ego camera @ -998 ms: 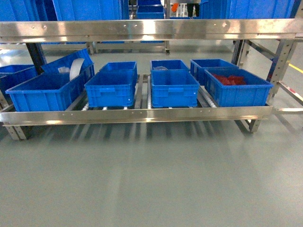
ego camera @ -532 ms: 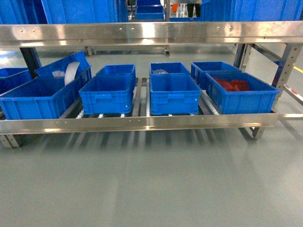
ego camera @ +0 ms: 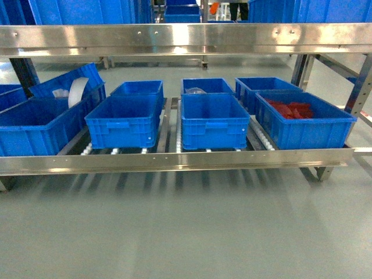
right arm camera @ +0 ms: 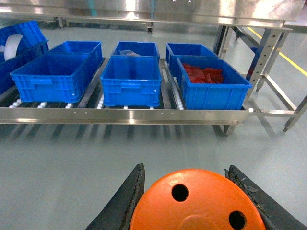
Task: Sort blue parts and orange caps into right shelf containers
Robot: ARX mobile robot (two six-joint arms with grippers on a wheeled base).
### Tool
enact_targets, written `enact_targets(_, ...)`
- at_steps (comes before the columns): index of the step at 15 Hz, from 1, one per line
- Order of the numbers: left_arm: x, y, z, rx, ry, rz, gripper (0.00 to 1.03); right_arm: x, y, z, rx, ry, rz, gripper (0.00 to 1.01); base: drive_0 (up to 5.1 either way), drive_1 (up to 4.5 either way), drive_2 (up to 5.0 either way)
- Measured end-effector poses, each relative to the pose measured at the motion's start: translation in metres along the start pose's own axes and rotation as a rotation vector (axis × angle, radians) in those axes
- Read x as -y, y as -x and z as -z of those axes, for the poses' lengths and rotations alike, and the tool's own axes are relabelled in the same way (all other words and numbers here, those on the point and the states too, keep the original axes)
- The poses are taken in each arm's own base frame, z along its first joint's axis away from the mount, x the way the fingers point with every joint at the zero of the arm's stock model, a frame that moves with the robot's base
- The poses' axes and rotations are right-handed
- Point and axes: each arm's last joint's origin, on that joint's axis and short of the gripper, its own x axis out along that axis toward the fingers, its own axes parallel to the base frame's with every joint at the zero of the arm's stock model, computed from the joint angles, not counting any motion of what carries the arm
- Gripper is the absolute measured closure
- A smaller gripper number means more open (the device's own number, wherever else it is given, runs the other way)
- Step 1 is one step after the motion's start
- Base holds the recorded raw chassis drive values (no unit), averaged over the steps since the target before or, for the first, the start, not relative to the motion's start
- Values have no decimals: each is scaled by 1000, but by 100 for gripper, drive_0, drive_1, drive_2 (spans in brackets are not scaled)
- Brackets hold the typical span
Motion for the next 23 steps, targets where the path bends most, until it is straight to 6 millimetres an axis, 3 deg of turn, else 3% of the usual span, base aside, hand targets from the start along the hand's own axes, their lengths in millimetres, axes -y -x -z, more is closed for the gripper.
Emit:
enact_targets(14,1,0,0,0,-1,9,59,0,0,2,-11,5,2,59,-148,-148,-148)
enact_targets(23,0,0,1,-3,0,1,59,0,0,2,-10,5,-3,59,-192,457,-286)
